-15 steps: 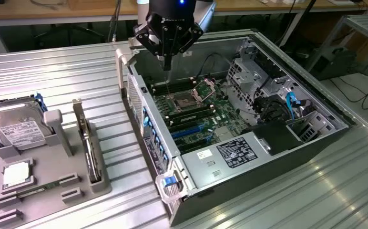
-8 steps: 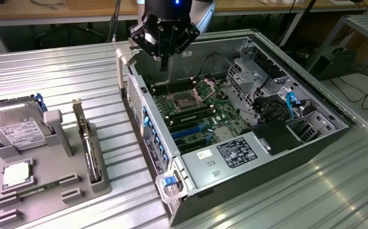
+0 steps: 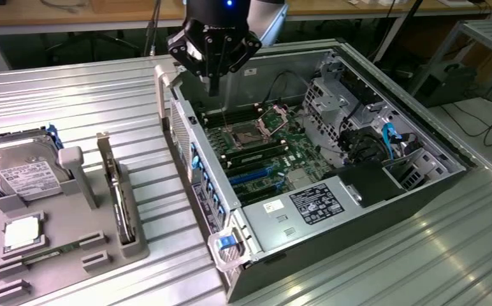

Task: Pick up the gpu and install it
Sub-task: 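Reach for the gpu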

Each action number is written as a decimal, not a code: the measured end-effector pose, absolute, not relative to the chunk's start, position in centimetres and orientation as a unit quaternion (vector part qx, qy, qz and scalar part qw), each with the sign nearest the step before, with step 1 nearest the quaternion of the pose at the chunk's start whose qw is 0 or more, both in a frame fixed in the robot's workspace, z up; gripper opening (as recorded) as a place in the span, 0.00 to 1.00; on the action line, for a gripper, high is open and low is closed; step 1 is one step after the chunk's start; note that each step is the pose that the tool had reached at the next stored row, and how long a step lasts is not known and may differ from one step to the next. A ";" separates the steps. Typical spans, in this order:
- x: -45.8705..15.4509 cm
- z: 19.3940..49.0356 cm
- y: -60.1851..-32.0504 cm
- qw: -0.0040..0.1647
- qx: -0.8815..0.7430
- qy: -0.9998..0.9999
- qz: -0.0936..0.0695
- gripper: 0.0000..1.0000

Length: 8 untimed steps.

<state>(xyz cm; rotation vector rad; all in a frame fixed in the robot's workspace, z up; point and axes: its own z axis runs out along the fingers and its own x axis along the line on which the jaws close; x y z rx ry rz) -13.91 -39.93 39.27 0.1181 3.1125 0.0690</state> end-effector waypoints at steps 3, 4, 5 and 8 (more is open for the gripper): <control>-14.2 39.2 -39.9 0.013 0.038 0.999 0.022 0.11; -14.4 39.2 -39.9 0.013 0.038 0.999 0.022 0.11; -14.5 39.2 -39.9 0.013 0.038 0.999 0.022 0.11; -14.8 39.2 -39.9 0.012 0.038 0.999 0.022 0.11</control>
